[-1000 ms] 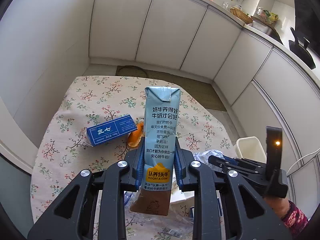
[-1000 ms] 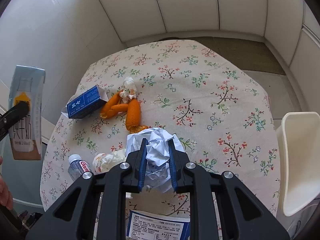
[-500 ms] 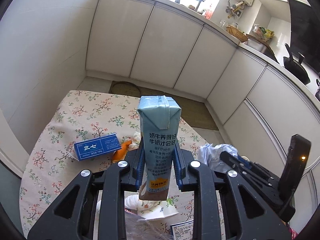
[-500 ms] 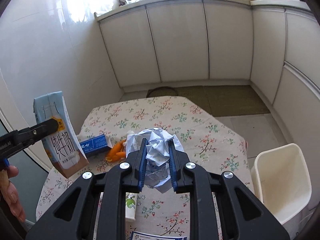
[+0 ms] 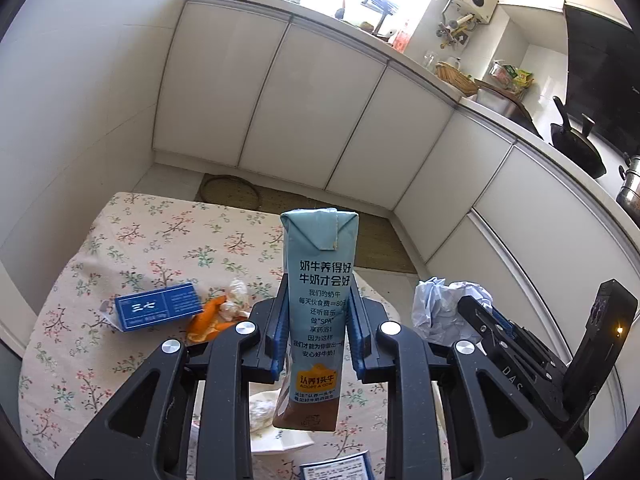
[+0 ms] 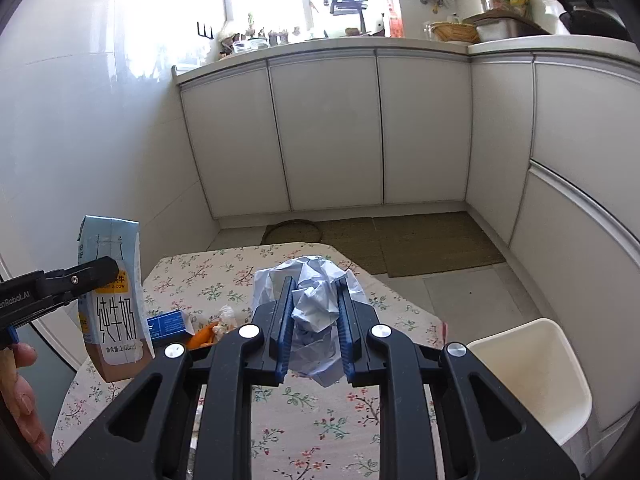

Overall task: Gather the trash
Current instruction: 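Carry the foil ball over the bin and open the right tool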

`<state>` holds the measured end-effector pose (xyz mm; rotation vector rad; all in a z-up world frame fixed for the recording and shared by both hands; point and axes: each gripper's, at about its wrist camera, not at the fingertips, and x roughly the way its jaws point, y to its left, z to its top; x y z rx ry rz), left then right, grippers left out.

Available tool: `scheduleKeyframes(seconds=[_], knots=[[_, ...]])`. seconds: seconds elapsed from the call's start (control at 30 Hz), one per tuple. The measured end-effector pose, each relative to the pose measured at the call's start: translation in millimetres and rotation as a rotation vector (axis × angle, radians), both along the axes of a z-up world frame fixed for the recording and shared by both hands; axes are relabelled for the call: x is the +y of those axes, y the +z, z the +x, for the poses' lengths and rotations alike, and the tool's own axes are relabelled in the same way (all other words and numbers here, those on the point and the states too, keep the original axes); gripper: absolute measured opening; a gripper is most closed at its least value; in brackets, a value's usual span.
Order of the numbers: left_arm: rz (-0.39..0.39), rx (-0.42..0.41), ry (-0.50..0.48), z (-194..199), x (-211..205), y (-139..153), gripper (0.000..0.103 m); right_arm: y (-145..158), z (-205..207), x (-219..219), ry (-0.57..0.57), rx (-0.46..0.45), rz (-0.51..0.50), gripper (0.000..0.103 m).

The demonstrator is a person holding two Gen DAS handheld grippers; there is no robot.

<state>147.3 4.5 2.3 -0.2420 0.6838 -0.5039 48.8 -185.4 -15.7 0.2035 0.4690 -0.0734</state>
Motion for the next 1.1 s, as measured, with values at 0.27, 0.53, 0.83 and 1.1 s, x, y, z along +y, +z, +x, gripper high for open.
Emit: scheduleKeyframes(seconds=[0.27,0.53,0.83,1.1], knots=[[-0.006,-0.002,-0.047,-4,-33,1,0.024,8,-16,-38,-0.082,-0.024,-0.021,0.020],[0.008,0.001,-0.105,-9,-71,-2,0.024,9,-35,-86,-0.180,-0.028,-0.012,0.020],[0.016,0.004,-0.174,-18,-118,-4,0.024,3,-64,-139,-0.293,-0.014,-0.017,0.020],[0.020,0.014,-0.250,-30,-173,-13,0.024,-14,-88,-196,-0.398,0.032,0.029,0.020]])
